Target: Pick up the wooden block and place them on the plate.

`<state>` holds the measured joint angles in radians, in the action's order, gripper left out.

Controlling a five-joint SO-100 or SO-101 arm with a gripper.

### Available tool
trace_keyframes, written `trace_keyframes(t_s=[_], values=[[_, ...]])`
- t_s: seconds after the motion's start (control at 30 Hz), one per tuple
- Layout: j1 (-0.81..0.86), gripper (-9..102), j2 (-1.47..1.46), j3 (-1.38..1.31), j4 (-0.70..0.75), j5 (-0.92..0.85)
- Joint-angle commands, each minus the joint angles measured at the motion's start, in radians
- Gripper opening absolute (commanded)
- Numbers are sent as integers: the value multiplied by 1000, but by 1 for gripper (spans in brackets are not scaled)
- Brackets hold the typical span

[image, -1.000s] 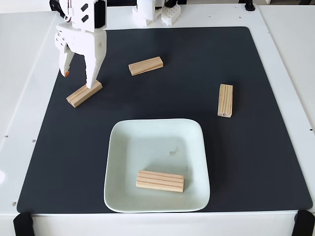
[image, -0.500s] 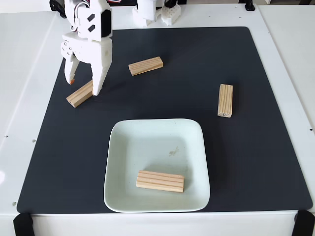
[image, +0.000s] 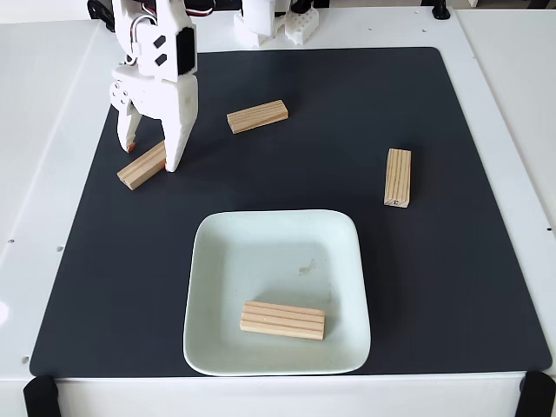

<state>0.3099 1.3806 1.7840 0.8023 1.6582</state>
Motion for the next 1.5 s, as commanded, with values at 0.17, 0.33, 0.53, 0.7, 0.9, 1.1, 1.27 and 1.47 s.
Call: trace_keyframes(t_s=[0.17,0.33,0.53,0.7,0.9,1.1,1.27,1.47], values=[[23,33,-15,-20,-12,11],[23,27,-17,-18,-14,11],[23,4,-18,0,-60,12],[25,-1,-17,23,-103,12],[11,0,37,21,-91,-14],[-51,0,341,58,-98,-295],[-152,0,581,92,-92,-614],[-255,0,661,98,-80,-1215]])
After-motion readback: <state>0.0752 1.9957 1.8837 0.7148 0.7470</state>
